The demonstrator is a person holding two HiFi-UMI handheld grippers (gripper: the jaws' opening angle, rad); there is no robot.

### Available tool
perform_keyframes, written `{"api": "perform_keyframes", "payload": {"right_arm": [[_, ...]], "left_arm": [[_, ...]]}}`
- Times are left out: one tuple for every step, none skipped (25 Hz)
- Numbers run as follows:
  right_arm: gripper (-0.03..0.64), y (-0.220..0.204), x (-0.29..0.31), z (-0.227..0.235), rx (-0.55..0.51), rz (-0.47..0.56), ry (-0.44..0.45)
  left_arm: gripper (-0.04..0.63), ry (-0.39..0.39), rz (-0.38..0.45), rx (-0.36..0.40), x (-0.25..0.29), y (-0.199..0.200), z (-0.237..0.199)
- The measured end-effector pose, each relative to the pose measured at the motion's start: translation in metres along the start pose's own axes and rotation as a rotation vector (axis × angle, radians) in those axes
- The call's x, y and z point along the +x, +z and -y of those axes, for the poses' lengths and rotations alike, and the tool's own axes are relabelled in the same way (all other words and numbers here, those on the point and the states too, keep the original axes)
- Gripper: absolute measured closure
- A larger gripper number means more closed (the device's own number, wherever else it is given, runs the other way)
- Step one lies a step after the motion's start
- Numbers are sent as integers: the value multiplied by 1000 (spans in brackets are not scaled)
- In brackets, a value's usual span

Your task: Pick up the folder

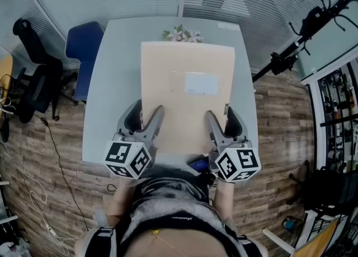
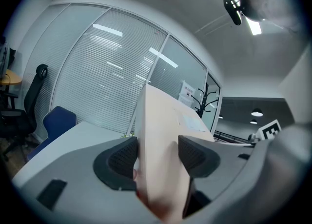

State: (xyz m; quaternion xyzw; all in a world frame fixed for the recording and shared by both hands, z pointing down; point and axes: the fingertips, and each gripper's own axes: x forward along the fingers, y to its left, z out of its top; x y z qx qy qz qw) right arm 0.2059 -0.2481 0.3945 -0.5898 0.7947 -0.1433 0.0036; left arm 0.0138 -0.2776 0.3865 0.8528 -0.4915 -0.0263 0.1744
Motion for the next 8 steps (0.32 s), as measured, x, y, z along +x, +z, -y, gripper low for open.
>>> {"api": "perform_keyframes", "payload": {"right_arm": [[348, 0, 0, 0, 0, -1, 1], [348, -1, 0, 1, 0, -3, 1], [350, -2, 1, 2, 0, -5, 2], [350, -2, 1, 3, 0, -7, 2], [350, -3, 1, 4, 0, -9, 3], [350, -3, 2, 4, 0, -10, 4], [350, -3, 3, 5, -1, -12, 5], [350, -4, 3, 6, -1, -13, 5]], "left_arm": [[336, 2, -1, 0, 0, 0, 0], [336, 3, -3, 1, 1, -1, 0], [336, 5, -5, 1, 1, -2, 1], [336, 6, -7, 2, 2, -2, 1], [336, 8, -8, 3, 3, -3, 1], [336, 9, -9, 3, 4, -3, 1], [336, 10, -9, 4, 4, -4, 1], [336, 11, -10, 4, 5, -4, 1]]}}
